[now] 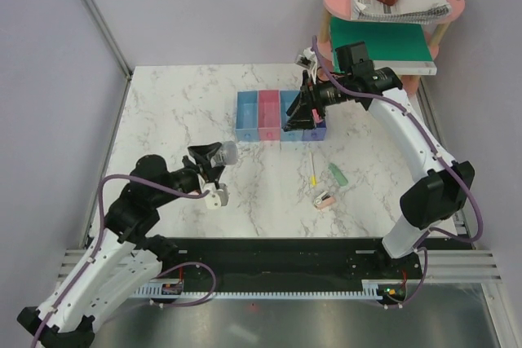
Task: Sort the stationery into containers
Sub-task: Pick up the stationery from the center of the board, then place the stationery in the storage box.
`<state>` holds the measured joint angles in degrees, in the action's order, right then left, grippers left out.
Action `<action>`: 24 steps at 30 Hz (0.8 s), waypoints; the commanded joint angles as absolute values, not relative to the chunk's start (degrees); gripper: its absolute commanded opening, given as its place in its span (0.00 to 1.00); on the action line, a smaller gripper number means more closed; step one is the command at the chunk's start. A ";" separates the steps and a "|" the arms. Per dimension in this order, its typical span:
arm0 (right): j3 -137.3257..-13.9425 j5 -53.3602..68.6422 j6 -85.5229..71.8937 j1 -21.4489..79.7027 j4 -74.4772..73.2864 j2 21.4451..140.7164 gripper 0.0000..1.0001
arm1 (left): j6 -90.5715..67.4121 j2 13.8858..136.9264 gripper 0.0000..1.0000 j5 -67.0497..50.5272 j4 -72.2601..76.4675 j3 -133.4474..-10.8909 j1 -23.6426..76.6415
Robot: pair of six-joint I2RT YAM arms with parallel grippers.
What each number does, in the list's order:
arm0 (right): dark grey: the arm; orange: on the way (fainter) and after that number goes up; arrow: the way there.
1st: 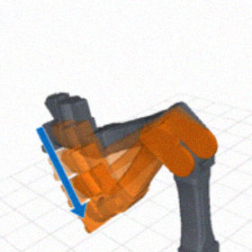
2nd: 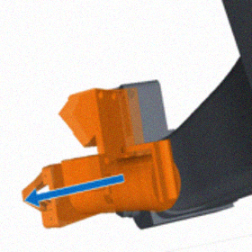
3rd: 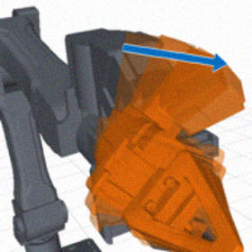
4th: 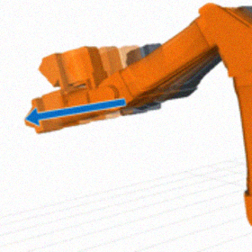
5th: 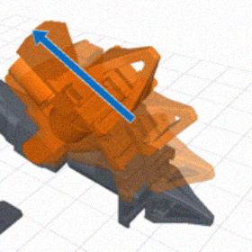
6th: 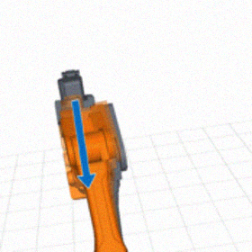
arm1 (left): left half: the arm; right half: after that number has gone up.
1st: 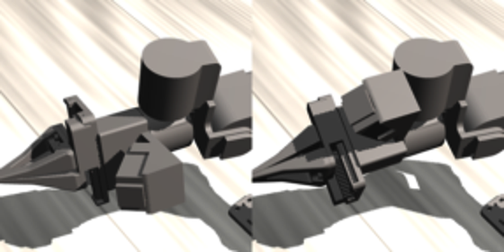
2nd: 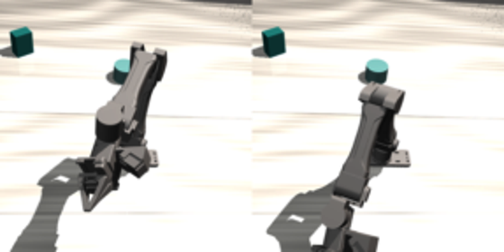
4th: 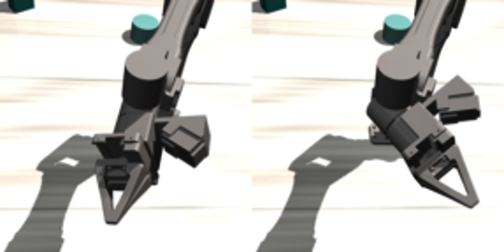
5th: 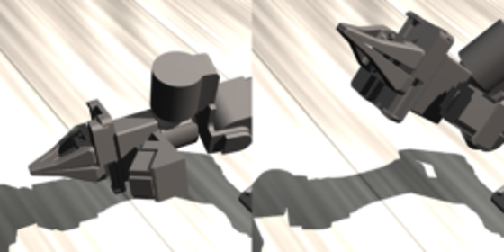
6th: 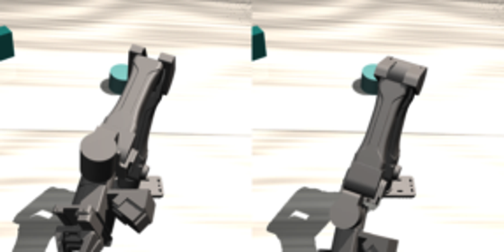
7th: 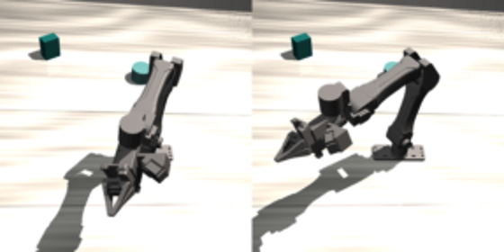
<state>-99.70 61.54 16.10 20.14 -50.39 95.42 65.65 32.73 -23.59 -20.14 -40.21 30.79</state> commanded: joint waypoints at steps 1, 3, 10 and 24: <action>-104.41 65.57 15.29 24.07 -50.01 96.15 0.87 | 68.38 36.82 0.17 -18.72 -19.16 -41.83 33.22; -103.80 63.82 15.55 25.92 -49.92 96.94 0.87 | 66.72 40.49 0.17 -17.59 -17.59 -43.67 33.57; -102.92 56.17 13.80 32.87 -46.06 99.40 0.88 | 64.60 49.30 0.16 -14.51 -13.45 -48.77 36.47; -101.34 54.66 8.00 32.87 -36.83 101.69 0.93 | 64.07 51.86 0.10 -11.34 -10.64 -49.40 41.31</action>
<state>-99.72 53.06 10.28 32.75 -40.95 101.12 65.54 52.23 -12.14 -14.79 -47.83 40.34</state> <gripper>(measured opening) 0.924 0.601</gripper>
